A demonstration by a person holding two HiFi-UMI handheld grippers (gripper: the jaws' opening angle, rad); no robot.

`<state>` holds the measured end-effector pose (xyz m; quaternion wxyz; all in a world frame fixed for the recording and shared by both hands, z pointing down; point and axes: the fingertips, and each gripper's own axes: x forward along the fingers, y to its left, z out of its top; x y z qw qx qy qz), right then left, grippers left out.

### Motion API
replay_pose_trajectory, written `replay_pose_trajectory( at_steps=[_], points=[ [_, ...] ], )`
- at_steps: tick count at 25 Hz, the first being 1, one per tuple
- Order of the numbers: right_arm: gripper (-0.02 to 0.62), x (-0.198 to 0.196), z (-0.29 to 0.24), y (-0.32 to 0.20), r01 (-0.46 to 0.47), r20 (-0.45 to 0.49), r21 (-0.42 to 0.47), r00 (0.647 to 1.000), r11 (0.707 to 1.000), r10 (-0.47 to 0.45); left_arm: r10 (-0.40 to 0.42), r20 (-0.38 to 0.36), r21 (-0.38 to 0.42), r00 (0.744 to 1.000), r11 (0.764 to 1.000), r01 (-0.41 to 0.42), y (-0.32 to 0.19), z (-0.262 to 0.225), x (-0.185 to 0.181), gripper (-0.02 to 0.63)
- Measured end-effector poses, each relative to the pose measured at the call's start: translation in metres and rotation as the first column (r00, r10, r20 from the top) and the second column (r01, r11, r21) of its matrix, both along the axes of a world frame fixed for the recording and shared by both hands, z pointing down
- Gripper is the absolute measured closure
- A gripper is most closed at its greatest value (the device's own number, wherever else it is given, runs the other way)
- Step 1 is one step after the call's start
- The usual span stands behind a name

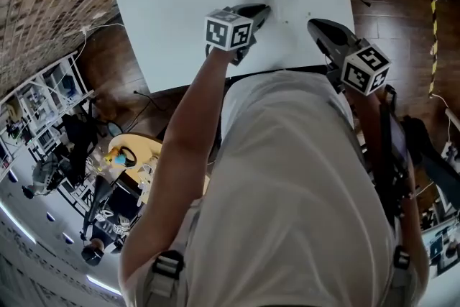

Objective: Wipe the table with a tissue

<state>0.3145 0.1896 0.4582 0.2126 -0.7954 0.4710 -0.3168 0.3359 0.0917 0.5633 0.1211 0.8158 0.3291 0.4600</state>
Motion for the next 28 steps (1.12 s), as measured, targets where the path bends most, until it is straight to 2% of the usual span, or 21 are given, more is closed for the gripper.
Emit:
replay_pose_trajectory(
  at_steps=[2, 5, 8, 12, 15, 19, 20, 23, 24, 26, 28],
  points=[
    [0.588, -0.007, 0.002, -0.013, 0.011, 0.002, -0.002, 1.000, 1.000, -0.011, -0.008, 0.013, -0.041, 1.000, 0.999, 0.009, -0.008, -0.007, -0.028, 0.580],
    [0.588, -0.016, 0.003, -0.037, 0.021, -0.006, -0.012, 1.000, 1.000, -0.021, -0.027, -0.001, -0.043, 1.000, 0.999, 0.027, -0.032, -0.011, -0.058, 0.580],
    [0.588, -0.023, 0.000, -0.054, 0.006, -0.013, -0.027, 1.000, 1.000, -0.007, -0.077, -0.046, -0.029, 0.996, 0.997, 0.076, -0.061, -0.013, -0.067, 0.580],
    [0.588, -0.040, 0.001, -0.066, -0.019, -0.012, -0.068, 1.000, 0.997, 0.018, -0.164, -0.126, 0.041, 0.978, 0.984, 0.171, -0.110, -0.013, -0.057, 0.580],
    [0.588, -0.049, 0.000, -0.073, -0.053, -0.020, -0.096, 0.998, 0.994, 0.051, -0.220, -0.187, 0.141, 0.957, 0.958, 0.248, -0.152, -0.008, -0.033, 0.580],
    [0.588, -0.063, -0.002, -0.073, -0.110, -0.037, -0.123, 0.994, 0.986, 0.107, -0.218, -0.234, 0.277, 0.948, 0.919, 0.280, -0.179, 0.012, 0.002, 0.580],
    [0.588, -0.068, -0.002, -0.071, -0.122, -0.036, -0.129, 0.992, 0.984, 0.119, -0.224, -0.238, 0.318, 0.945, 0.901, 0.294, -0.184, 0.019, 0.007, 0.580],
    [0.588, -0.077, -0.003, -0.062, -0.150, -0.030, -0.147, 0.989, 0.978, 0.148, -0.295, -0.248, 0.422, 0.923, 0.824, 0.377, -0.205, 0.029, 0.018, 0.579],
    [0.588, -0.076, -0.004, -0.058, -0.165, -0.032, -0.152, 0.986, 0.975, 0.162, -0.307, -0.252, 0.421, 0.918, 0.819, 0.390, -0.204, 0.031, 0.026, 0.580],
    [0.588, -0.071, -0.006, -0.048, -0.196, -0.035, -0.153, 0.981, 0.969, 0.193, -0.301, -0.259, 0.406, 0.918, 0.828, 0.387, -0.193, 0.034, 0.042, 0.578],
    [0.588, -0.071, -0.006, -0.042, -0.215, -0.028, -0.149, 0.977, 0.965, 0.213, -0.287, -0.271, 0.429, 0.919, 0.818, 0.383, -0.191, 0.036, 0.051, 0.578]
  ],
)
